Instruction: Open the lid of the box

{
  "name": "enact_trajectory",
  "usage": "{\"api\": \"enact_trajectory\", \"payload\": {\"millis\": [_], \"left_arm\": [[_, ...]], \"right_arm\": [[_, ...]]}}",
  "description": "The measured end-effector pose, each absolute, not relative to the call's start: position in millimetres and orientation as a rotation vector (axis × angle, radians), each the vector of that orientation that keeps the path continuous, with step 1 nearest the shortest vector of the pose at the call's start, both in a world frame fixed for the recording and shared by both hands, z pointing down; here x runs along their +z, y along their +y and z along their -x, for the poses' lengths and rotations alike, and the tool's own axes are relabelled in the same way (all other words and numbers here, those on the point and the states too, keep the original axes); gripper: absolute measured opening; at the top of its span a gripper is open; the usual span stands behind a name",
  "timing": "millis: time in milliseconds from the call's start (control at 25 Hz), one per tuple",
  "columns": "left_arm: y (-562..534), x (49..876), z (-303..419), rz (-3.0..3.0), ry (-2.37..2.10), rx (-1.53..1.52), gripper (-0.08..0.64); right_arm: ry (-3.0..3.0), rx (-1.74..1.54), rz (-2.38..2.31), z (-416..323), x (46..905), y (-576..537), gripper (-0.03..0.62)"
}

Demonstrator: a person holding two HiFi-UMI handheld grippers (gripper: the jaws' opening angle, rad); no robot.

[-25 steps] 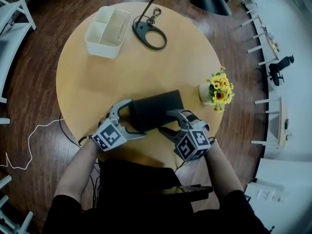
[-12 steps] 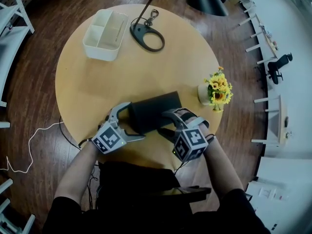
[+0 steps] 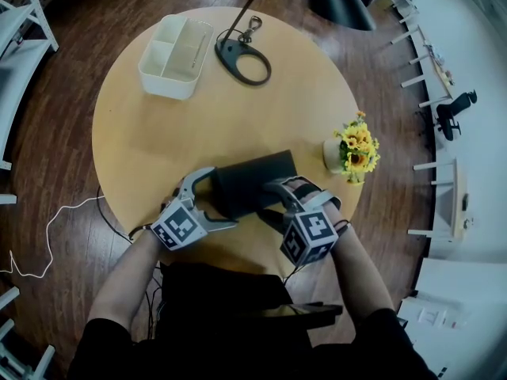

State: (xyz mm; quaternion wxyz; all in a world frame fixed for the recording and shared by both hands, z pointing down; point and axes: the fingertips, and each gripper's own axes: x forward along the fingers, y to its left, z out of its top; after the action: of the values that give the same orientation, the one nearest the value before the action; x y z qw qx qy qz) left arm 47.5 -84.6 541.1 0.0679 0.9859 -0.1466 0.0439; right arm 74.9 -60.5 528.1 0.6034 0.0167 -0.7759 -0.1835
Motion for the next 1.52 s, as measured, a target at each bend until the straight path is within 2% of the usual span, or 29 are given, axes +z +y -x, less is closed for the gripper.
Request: {"api": "enact_trajectory", "payload": {"millis": [80, 120, 160, 240, 280, 320, 360, 720, 840, 1520], "left_arm": [[-83.6, 541.5, -47.7, -2.973, -0.437, 0.136, 0.591], [-81.9, 541.8, -48.6, -2.980, -0.429, 0.142, 0.591], [-79.5, 542.0, -50.1, -2.988, -0.415, 0.146, 0.588], [-75.4, 542.3, -53.8, -2.994, -0.393, 0.147, 0.589], [-74.5, 542.7, -54.8, -2.991, -0.391, 0.146, 0.589], [-74.1, 543.2, -54.9, -2.986, -0.393, 0.145, 0.589], [-73.8, 543.6, -54.6, -2.981, -0.396, 0.146, 0.589], [-74.1, 543.2, -54.3, -2.988, -0.388, 0.149, 0.589], [-74.2, 543.5, -54.2, -2.987, -0.393, 0.148, 0.589], [-72.7, 542.9, -54.9, -2.988, -0.389, 0.152, 0.588]], "right_arm": [[-1.857, -0.454, -0.114, -66.9, 514.7, -65.8, 0.233], [-1.942, -0.467, -0.210, -57.9, 496.7, -74.8, 0.172], [-2.035, -0.466, -0.317, -48.4, 474.7, -86.4, 0.003], [-2.091, -0.433, -0.398, -39.7, 448.1, -104.0, 0.007], [-2.053, -0.408, -0.358, -40.7, 449.3, -105.8, 0.089], [-2.004, -0.371, -0.296, -43.5, 456.7, -102.3, 0.198], [-1.963, -0.330, -0.237, -47.5, 466.2, -94.7, 0.230], [-1.798, -0.342, -0.042, -90.6, 529.7, -51.8, 0.230], [-1.799, -0.320, -0.019, -87.0, 530.0, -54.6, 0.255], [-1.738, -0.386, 0.046, -82.0, 534.3, -49.8, 0.253]]}}
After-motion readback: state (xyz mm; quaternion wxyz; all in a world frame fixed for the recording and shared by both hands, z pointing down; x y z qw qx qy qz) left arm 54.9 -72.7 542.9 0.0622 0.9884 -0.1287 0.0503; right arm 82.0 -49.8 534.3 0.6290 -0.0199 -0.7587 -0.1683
